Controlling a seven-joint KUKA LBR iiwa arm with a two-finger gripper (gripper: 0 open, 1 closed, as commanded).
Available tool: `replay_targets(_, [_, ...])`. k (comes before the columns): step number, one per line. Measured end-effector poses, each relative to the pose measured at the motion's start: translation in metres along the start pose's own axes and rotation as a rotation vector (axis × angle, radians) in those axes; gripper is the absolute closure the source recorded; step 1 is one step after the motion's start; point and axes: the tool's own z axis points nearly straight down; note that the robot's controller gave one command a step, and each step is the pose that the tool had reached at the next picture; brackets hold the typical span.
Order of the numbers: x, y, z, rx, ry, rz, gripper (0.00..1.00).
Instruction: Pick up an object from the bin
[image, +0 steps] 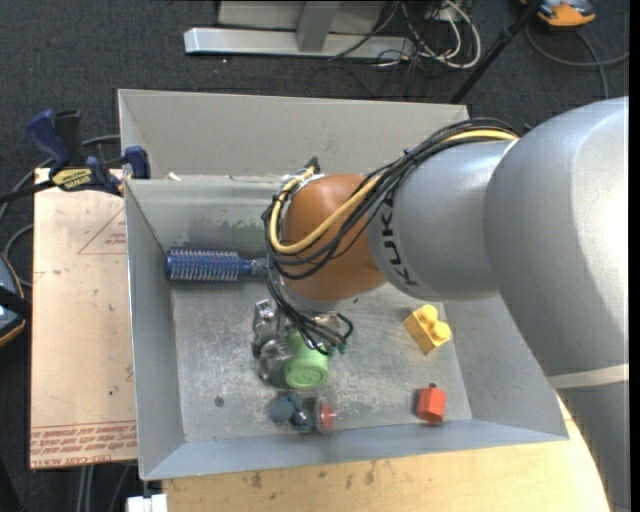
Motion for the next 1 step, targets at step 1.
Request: replay_targets(1, [0.0022,-0.0179,-0.1374,0.008,0.01,-0.181,1.0])
